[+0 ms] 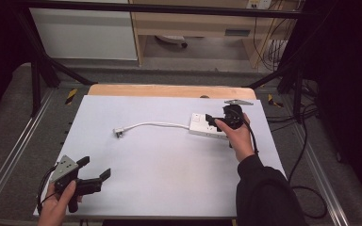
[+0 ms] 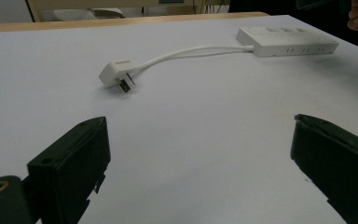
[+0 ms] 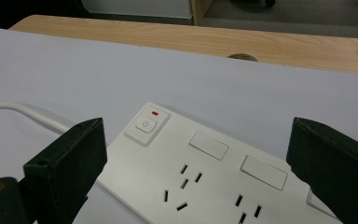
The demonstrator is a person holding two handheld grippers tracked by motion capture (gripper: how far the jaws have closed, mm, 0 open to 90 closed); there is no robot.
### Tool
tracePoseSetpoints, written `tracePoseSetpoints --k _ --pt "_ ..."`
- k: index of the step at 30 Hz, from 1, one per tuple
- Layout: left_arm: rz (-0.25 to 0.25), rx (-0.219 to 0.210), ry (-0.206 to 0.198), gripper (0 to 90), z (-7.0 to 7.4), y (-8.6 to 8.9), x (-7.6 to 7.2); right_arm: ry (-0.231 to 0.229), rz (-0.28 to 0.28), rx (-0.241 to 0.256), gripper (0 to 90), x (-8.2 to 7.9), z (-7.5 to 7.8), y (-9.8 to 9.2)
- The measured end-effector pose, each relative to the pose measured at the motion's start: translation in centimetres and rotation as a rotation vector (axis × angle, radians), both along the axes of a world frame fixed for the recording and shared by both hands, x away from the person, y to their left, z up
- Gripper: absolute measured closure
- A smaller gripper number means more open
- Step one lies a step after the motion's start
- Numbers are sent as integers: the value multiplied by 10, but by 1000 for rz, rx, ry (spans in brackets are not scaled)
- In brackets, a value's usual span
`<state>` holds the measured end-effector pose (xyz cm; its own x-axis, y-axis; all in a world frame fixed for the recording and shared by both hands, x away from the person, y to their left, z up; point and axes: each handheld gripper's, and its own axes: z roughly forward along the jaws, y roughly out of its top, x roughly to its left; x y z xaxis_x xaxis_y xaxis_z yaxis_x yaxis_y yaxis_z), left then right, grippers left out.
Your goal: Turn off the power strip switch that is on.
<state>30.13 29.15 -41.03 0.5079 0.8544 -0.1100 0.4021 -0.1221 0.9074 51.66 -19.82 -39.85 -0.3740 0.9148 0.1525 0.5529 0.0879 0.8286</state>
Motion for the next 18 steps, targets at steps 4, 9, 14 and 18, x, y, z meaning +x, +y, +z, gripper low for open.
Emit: tracePoseSetpoints --k 4,9,14,18 --pt "0 0 0 47 0 0 0 -44 -8 -7 50 -4 5 4" --pt "0 0 0 47 0 0 0 -74 -5 9 53 -9 11 6" --pt "1 1 1 47 0 0 0 -99 4 19 54 -15 20 6" --pt "2 1 1 47 0 0 0 -116 12 16 57 -19 27 5"
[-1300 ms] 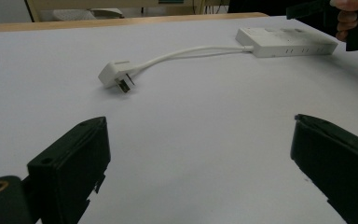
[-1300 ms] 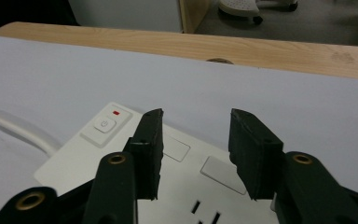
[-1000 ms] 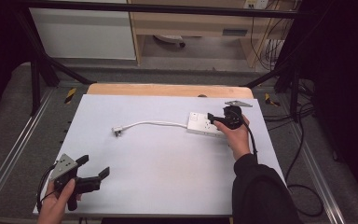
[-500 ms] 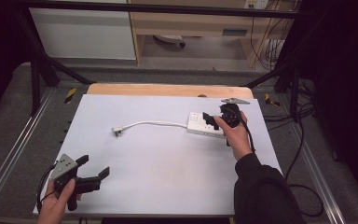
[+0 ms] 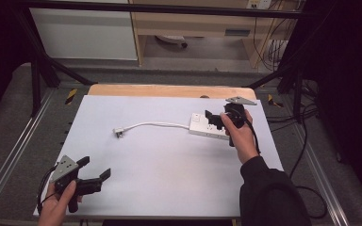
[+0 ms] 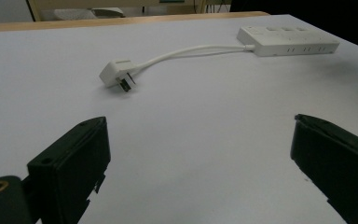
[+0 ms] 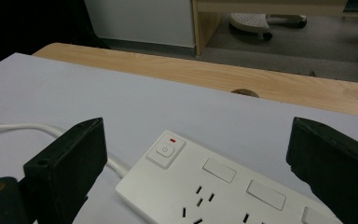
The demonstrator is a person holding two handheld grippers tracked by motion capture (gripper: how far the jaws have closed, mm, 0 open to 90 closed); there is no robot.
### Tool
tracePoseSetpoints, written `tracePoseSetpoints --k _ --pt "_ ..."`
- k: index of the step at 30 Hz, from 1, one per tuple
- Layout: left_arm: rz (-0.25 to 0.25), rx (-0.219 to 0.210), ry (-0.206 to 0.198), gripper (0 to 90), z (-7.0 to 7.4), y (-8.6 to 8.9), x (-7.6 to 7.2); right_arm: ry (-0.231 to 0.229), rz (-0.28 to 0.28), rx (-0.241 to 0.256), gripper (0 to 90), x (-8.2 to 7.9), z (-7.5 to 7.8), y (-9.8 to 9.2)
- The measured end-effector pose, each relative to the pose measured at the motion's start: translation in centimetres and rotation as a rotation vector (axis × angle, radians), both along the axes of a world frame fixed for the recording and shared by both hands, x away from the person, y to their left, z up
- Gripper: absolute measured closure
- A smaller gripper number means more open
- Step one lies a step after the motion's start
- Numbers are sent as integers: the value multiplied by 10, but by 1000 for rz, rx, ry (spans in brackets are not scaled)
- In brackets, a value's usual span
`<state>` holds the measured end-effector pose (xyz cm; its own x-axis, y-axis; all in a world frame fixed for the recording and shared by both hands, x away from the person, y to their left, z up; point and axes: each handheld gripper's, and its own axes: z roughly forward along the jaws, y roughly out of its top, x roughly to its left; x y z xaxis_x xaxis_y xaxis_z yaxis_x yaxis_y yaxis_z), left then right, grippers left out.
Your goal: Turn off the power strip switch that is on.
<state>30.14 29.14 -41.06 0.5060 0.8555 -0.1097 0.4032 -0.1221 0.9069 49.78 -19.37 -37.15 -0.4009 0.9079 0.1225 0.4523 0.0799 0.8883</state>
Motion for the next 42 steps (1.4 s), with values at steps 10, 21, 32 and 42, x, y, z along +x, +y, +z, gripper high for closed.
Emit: tracePoseSetpoints --k 10,21,32,42 --pt "2 -1 0 47 0 0 0 -42 11 29 54 -14 16 -9" --pt "5 1 -1 47 0 0 0 -76 51 27 48 -31 29 -15" --pt "8 -1 -3 47 0 0 0 -114 60 43 50 -52 43 -28" --pt "10 -3 -4 47 0 0 0 -141 65 42 52 -69 48 -44"
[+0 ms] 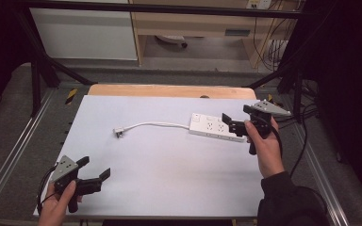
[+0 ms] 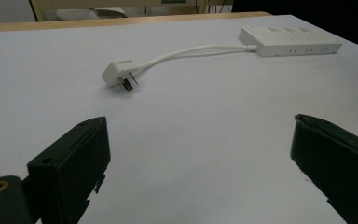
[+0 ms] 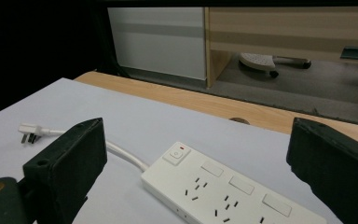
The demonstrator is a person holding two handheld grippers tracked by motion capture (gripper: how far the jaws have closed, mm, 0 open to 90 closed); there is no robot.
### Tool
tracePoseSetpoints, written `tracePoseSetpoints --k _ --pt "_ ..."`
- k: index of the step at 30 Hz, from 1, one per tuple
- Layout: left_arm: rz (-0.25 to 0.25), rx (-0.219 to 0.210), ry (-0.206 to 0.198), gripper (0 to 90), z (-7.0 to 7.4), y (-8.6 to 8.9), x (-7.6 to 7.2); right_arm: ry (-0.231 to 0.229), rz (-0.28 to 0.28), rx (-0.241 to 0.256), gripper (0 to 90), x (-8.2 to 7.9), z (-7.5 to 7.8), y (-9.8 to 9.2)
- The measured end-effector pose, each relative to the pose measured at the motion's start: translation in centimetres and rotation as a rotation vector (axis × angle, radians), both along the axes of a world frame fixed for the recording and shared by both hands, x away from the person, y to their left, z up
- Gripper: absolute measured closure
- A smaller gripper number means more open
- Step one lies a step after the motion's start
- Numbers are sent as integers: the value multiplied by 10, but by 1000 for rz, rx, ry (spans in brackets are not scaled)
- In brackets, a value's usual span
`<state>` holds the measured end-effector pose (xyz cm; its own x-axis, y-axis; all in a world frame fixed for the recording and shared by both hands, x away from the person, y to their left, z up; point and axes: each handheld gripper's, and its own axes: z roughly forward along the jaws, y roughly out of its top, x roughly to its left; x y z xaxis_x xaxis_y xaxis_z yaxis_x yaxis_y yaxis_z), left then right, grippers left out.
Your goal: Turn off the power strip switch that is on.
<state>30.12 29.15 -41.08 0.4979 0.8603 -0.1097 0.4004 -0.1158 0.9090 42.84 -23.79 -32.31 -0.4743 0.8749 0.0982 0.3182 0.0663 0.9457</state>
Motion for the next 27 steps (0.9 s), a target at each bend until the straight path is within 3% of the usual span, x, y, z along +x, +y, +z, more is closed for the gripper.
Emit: tracePoseSetpoints --k 22,27 --pt "1 3 2 47 0 0 0 -26 13 20 32 -38 -17 -25" --pt "2 3 2 47 0 0 0 -32 10 6 46 -47 -26 -30"
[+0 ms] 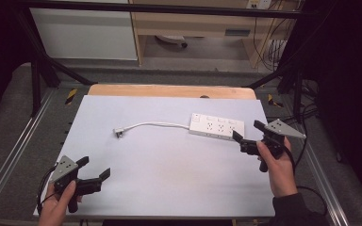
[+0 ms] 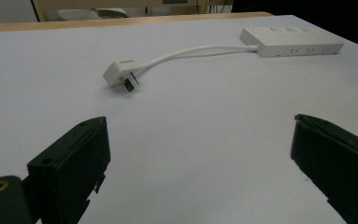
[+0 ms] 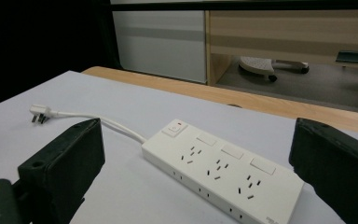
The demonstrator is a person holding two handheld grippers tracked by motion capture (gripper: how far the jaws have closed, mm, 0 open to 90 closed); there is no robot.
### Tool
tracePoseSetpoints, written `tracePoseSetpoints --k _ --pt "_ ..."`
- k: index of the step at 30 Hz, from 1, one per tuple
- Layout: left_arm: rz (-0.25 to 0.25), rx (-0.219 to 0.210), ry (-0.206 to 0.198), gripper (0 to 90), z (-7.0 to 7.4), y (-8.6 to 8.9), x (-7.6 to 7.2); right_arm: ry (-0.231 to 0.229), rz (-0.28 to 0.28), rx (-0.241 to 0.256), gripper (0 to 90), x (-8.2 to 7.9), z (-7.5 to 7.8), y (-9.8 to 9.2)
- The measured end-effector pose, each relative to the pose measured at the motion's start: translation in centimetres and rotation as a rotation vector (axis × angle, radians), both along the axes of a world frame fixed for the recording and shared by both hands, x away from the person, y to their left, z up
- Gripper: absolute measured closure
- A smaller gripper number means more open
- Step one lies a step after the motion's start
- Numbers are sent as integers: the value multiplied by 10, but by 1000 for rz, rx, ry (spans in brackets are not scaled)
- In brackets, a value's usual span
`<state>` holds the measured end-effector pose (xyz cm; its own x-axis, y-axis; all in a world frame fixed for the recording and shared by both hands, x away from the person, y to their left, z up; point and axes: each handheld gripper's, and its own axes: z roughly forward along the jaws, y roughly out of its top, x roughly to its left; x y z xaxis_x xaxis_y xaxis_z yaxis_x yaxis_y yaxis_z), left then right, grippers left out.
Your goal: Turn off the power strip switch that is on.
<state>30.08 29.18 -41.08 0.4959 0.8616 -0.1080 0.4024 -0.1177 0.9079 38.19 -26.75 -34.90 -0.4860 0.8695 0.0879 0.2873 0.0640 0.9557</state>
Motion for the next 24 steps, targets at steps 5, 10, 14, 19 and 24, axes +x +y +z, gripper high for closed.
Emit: tracePoseSetpoints --k 5,10,14,19,24 --pt "1 0 0 47 0 0 0 0 -3 -5 53 -5 -9 -2" --pt "2 0 0 47 0 0 0 7 1 -19 48 -12 -21 -2" --pt "2 -1 0 47 0 0 0 10 0 -23 41 -16 -26 -2" --pt "2 -1 -1 47 0 0 0 11 0 -34 34 -19 -32 -2" --pt "3 -2 -3 47 0 0 0 18 -6 -30 29 -22 -41 -3"
